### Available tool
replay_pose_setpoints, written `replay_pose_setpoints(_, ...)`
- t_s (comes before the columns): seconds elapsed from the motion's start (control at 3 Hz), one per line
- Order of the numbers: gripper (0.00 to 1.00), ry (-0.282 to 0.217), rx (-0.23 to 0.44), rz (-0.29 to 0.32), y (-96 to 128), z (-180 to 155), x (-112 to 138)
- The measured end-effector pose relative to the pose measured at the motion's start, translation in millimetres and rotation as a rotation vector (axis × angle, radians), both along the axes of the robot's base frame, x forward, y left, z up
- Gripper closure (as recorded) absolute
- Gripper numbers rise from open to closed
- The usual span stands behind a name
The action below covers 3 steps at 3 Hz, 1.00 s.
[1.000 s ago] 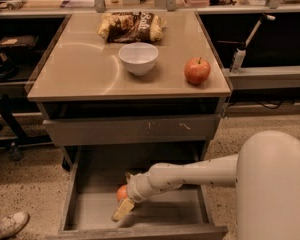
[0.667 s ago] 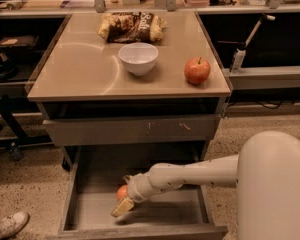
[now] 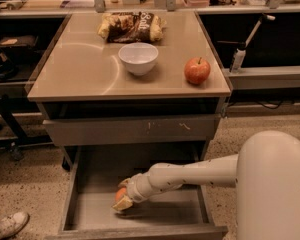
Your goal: Pick orange from middle drawer and place on counter
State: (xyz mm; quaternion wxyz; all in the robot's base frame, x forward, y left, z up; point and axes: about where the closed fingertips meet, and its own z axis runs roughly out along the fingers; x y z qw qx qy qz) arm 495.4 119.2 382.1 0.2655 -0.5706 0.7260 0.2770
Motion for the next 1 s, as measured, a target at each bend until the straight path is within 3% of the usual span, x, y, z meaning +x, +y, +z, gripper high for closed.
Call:
replay_pose_setpoints(0.33, 0.89, 0.000, 0.000, 0.000, 0, 0, 0)
replay_pose_setpoints(0.67, 1.00, 0.003, 0.003, 0.001, 7, 6, -6)
replay_pose_setpoints(1.0, 1.00, 0.003, -0.002, 0.014, 25, 38, -20)
